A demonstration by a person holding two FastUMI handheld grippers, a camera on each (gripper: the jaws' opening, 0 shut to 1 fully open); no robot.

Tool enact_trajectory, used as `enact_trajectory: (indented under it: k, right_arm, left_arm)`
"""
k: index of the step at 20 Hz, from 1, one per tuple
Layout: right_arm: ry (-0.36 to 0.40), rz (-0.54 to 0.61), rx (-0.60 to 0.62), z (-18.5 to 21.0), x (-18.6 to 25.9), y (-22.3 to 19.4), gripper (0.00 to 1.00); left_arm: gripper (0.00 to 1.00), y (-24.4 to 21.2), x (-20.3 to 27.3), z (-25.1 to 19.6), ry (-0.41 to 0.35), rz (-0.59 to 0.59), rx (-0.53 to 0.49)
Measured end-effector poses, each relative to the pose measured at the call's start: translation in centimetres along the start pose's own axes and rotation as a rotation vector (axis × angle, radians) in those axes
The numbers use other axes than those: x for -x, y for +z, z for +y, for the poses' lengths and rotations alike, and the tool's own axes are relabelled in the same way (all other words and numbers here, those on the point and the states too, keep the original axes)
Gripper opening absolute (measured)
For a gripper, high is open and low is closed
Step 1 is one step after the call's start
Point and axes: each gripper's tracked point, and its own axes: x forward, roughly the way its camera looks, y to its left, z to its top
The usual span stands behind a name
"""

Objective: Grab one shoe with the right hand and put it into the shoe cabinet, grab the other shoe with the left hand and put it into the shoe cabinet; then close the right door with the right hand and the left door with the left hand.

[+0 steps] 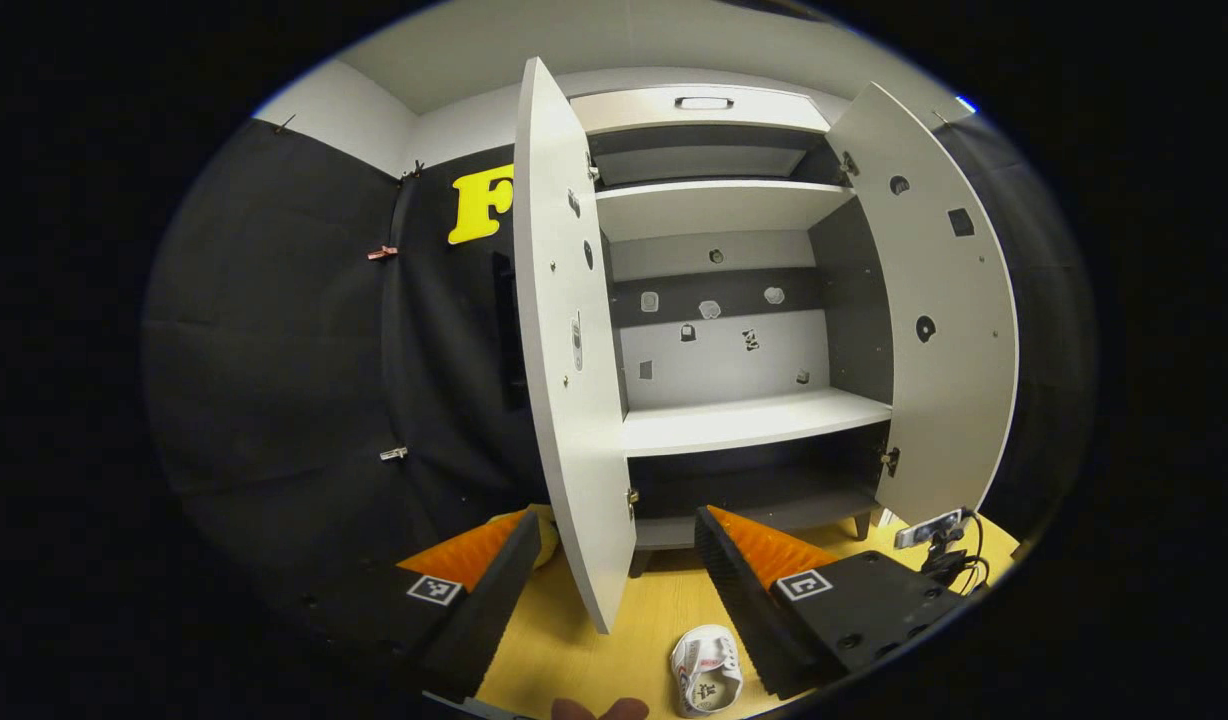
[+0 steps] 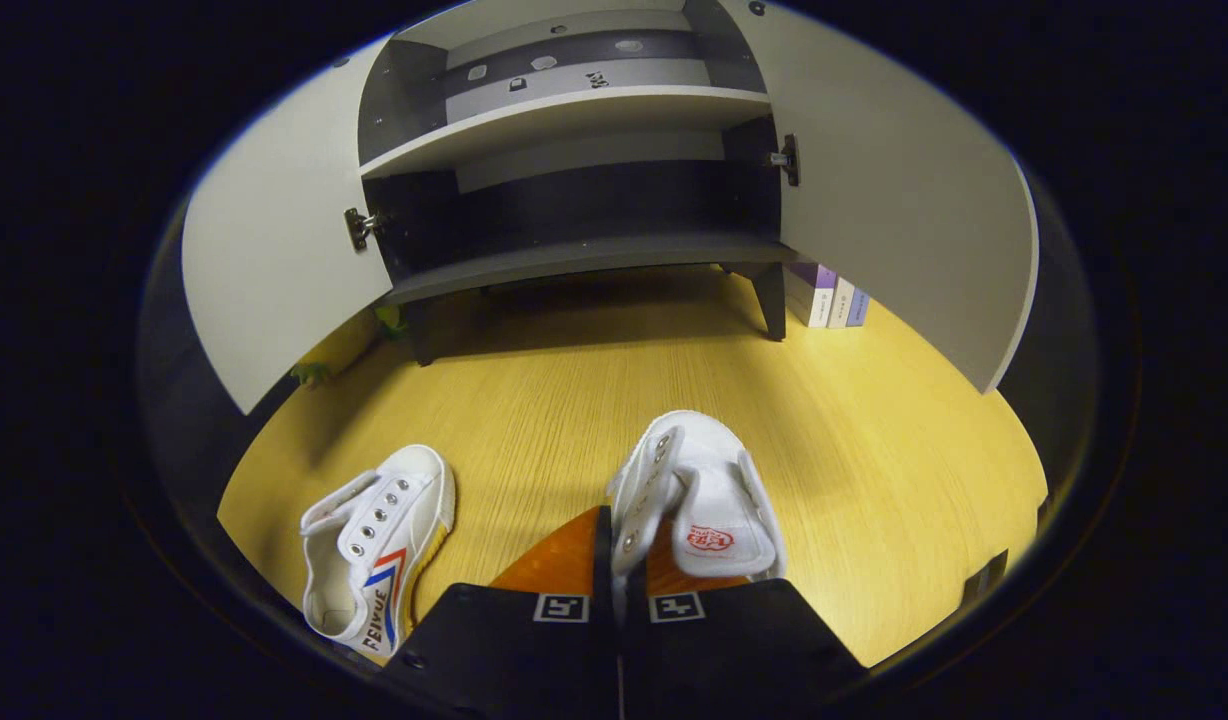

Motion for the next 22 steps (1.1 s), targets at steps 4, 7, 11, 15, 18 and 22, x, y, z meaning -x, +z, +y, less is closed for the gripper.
enact_trajectory:
  k: [4,7,11,15,18,22]
  right_arm:
    - [0.043,-0.059,0.041,0.7,4.9,5.4,0.07]
    - [0.052,-0.108,0.044,1.4,8.7,10.4,0.07]
    - [0.052,-0.176,0.096,2.8,12.8,17.4,0.07]
    - [0.089,-0.2,0.102,5.1,13.5,24.6,0.07]
    - [0.098,-0.239,0.118,6.3,12.2,30.4,0.07]
    - [0.076,-0.264,0.167,6.9,8.4,37.2,0.07]
  left_arm:
    - [0.98,0.5,0.0,-0.7,-0.02,-0.001,0.034]
    - [0.98,1.1,0.1,-1.1,-0.033,-0.012,0.049]
    - [0.97,1.7,0.2,-1.8,-0.058,-0.022,0.079]
    - [0.98,2.3,0.3,-2.2,-0.084,-0.038,0.076]
    - [0.98,2.4,0.3,-2.5,-0.1,-0.043,0.085]
    - [0.98,2.1,0.2,-2.5,-0.103,-0.04,0.098]
